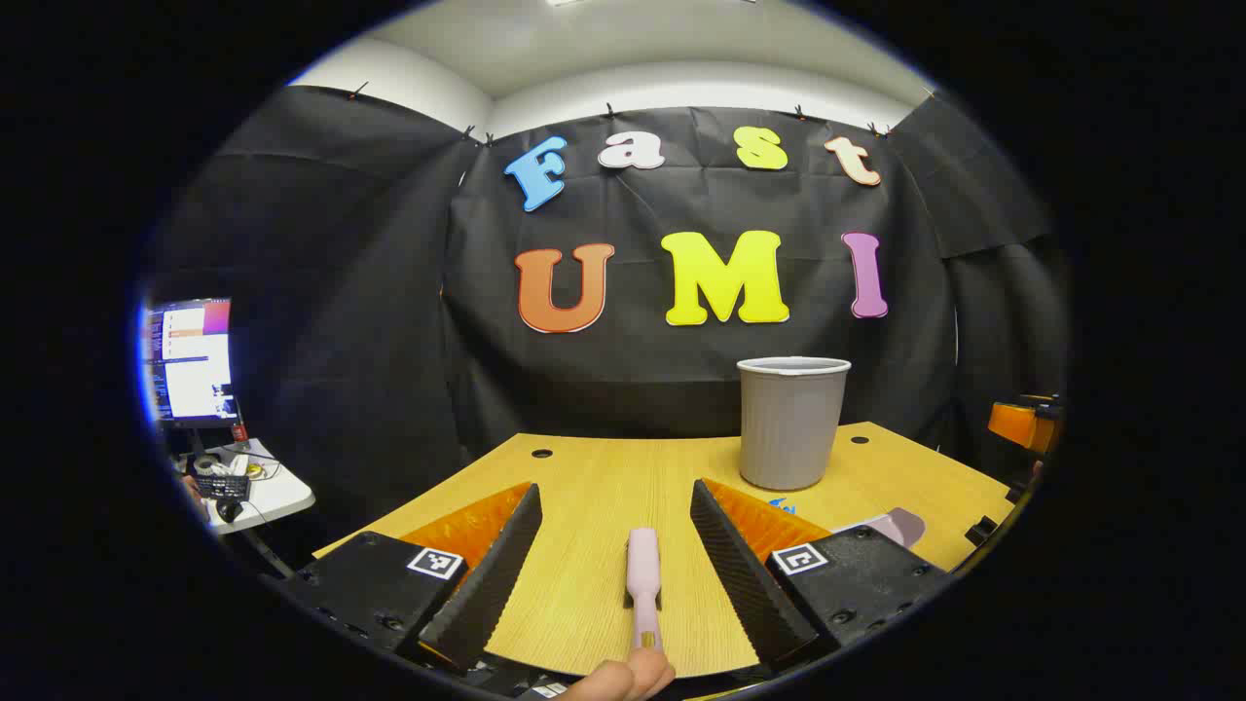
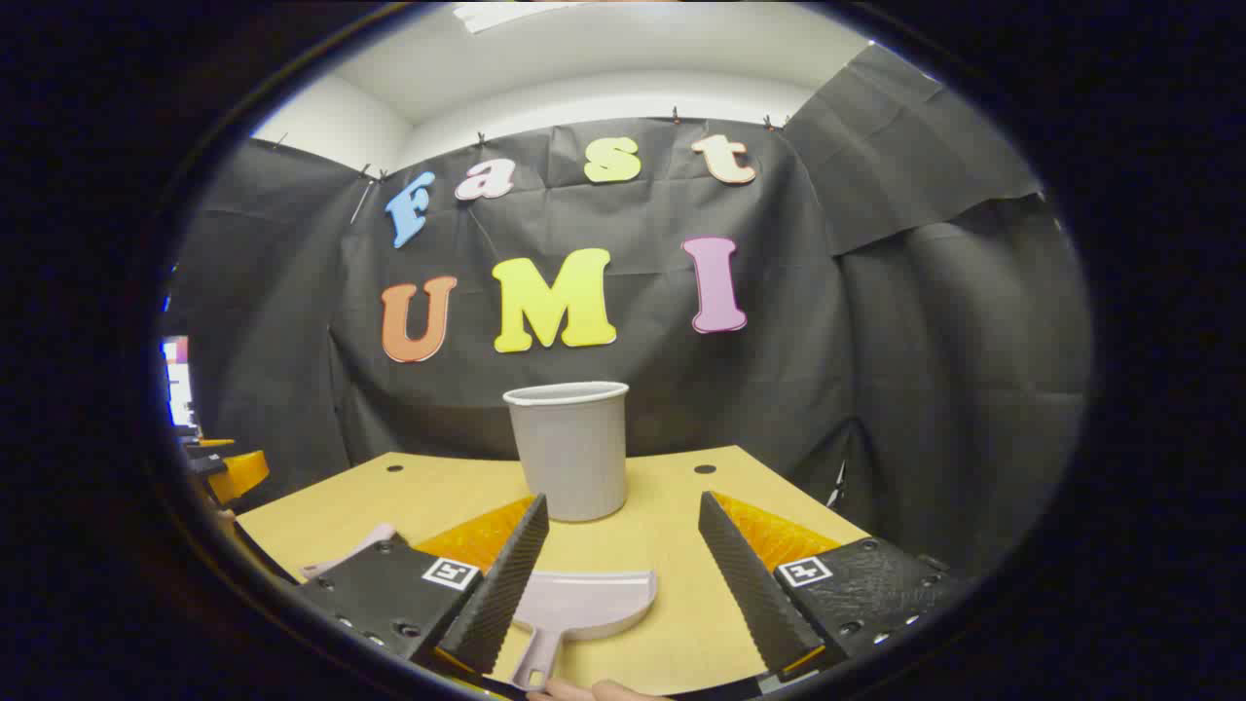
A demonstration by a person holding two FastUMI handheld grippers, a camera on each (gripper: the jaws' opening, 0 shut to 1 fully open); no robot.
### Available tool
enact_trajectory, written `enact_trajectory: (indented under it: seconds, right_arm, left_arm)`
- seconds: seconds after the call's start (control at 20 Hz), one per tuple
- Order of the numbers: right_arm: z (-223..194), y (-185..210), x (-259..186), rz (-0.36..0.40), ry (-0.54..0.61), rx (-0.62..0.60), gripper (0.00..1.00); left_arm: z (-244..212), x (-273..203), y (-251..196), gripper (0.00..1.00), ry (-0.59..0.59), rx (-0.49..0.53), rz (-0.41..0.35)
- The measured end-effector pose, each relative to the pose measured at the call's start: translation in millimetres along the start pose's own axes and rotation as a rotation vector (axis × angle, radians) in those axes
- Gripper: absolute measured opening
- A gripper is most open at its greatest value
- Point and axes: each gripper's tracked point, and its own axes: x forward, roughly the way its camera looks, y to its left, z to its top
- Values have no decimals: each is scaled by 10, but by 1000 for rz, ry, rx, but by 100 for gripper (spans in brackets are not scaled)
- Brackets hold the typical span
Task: Pick up the small broom and dustpan from the desktop, sweep the trash into the dustpan with the broom, and then empty the trash into the garbage bin.
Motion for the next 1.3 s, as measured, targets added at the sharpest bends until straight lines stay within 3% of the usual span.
enact_trajectory:
  seconds: [0.05, 0.4, 0.55, 0.9, 1.1, 1.3]
  right_arm:
    - [2, 10, -6, -3, 2, -9, 92]
    - [7, -65, -111, -48, -39, -95, 99]
    - [33, -138, -110, -87, -64, -136, 95]
    - [-51, -41, -115, -59, -41, -151, 97]
    - [-298, 51, -9, -47, 20, -163, 98]
    - [-786, 244, 101, -2, 158, -153, 97]
  left_arm:
    - [-45, -8, 14, 99, 8, -13, -10]
    - [-184, -1, 4, 99, 40, -11, -39]
    - [-216, -18, -81, 99, 39, 18, -60]
    - [-265, -14, -117, 99, 50, 14, -67]
    - [-325, 44, -97, 99, 60, -7, -68]
    - [-447, 114, -63, 99, 87, -5, -62]
